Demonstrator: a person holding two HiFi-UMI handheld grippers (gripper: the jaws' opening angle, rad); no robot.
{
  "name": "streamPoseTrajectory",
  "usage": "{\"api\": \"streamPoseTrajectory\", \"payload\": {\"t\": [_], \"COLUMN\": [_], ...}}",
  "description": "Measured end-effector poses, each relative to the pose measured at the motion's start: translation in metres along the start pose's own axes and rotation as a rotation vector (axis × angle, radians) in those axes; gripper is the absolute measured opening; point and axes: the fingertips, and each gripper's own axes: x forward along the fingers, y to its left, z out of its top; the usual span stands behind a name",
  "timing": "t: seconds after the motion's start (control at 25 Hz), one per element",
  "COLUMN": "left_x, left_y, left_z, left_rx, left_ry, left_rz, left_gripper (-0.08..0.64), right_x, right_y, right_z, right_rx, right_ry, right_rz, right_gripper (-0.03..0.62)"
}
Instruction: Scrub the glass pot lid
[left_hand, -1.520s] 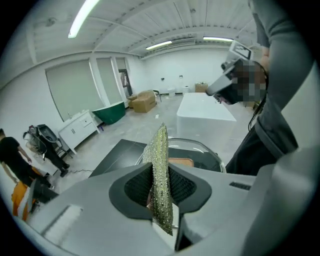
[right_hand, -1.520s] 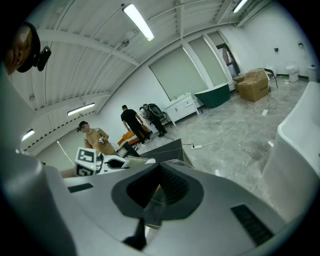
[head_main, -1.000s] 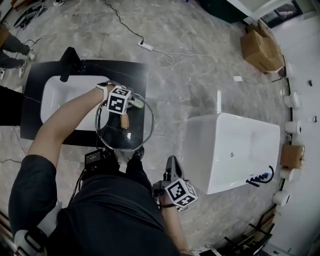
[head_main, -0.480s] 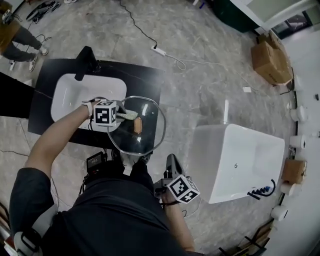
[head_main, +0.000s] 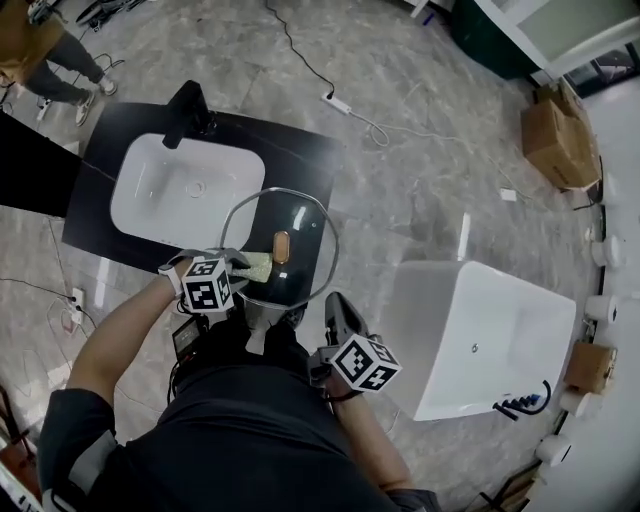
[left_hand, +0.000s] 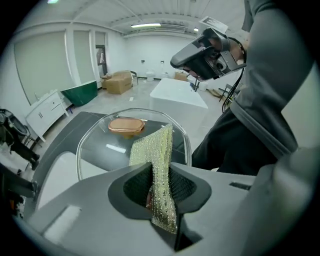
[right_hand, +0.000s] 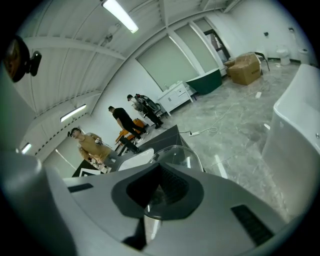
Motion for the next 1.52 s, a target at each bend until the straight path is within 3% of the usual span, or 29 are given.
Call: {"api": "streamPoseTrajectory", "payload": {"t": [0.28, 0.44, 0.72, 0.96, 1.08, 1.2, 1.52], "left_x": [0.025, 0.049, 0.077, 0.025, -0.012, -0.049, -0.167], "left_y": [-0.051, -0.065, -0.087, -0.051, -0.04, -0.035, 0.004], "left_z": [0.025, 0.054, 0.12, 0.152, 0.153, 0.149, 0.141], "left_rx": [-0.088, -0.089, -0.079, -0.219, -0.306, -0.347, -0.475], "left_ry": [-0.009, 0.004, -0.037, -0.249, -0.372, -0.46, -0.719], "left_rz": [0.037, 0.074, 0.033, 0.15, 0.175, 0.21, 0.458], "left_gripper": [0.072, 0.072, 0.072, 0.072, 0.072, 0.072, 0.072], "right_x": [-0.004, -0.002, -0.023, -0.032, -0.028, -0.018, 0.007], "right_y": [-0.008, -0.018, -0.039, -0.052, -0.049, -0.036, 0.03], "right_z": [0.006, 0.012, 0.036, 0.054, 0.058, 0.061, 0.072], "right_rx": [-0.104, -0.126, -0.13, -0.125, -0.126, -0.133, -0.176], "right_ry": [0.034, 0.043, 0.012, -0.024, -0.029, -0.032, -0.057], "right_rz": [0.048, 0.072, 0.063, 0.05, 0.053, 0.073, 0.153], "right_gripper": [0.006, 0.006, 0.006, 0.006, 0.006, 0.006, 0.006]}}
